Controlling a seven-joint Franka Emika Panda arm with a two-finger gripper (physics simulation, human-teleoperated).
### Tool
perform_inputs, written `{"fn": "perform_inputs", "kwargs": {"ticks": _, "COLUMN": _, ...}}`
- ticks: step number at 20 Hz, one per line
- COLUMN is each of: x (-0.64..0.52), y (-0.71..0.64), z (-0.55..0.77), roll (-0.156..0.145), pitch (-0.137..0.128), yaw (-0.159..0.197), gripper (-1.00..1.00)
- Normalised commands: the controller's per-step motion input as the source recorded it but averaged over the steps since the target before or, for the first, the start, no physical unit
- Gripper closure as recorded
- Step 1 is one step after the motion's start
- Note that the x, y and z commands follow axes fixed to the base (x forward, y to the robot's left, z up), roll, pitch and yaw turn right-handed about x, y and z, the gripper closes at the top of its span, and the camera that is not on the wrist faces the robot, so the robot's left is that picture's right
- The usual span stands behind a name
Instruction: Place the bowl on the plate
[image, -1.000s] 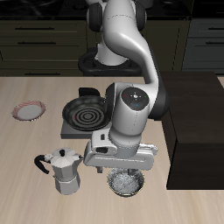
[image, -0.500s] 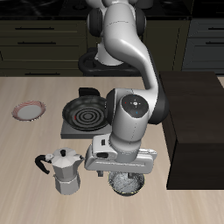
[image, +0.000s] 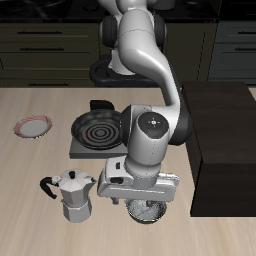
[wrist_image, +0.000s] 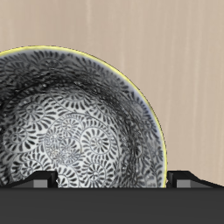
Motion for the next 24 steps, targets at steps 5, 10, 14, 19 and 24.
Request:
{"fn": "perform_inputs", "kwargs": {"ticks": 5, "x": -0.03, "y": 0.00, "z": 0.02, "roll": 0.020, "pitch": -0.003, "yaw": -0.019, "gripper": 1.00}}
{"fn": "perform_inputs", "kwargs": {"ticks": 10, "x": -0.04, "y": 0.02, "z": 0.11, "roll": 0.007, "pitch": -0.015, "yaw": -0.004, "gripper": 1.00}}
{"fn": "perform_inputs", "kwargs": {"ticks": 14, "x": -0.05, "y": 0.02, "z": 0.12, "roll": 0.021, "pitch": -0.030, "yaw": 0.027, "gripper": 1.00}}
{"fn": "perform_inputs", "kwargs": {"ticks": 19, "x": -0.02, "y": 0.02, "z": 0.23, "roll": 0.007, "pitch": -0.035, "yaw": 0.002, "gripper": 1.00}}
{"fn": "perform_inputs", "kwargs": {"ticks": 24, "x": -0.02, "y": 0.02, "z": 0.32, "roll": 0.007, "pitch": -0.051, "yaw": 0.009, "gripper": 1.00}}
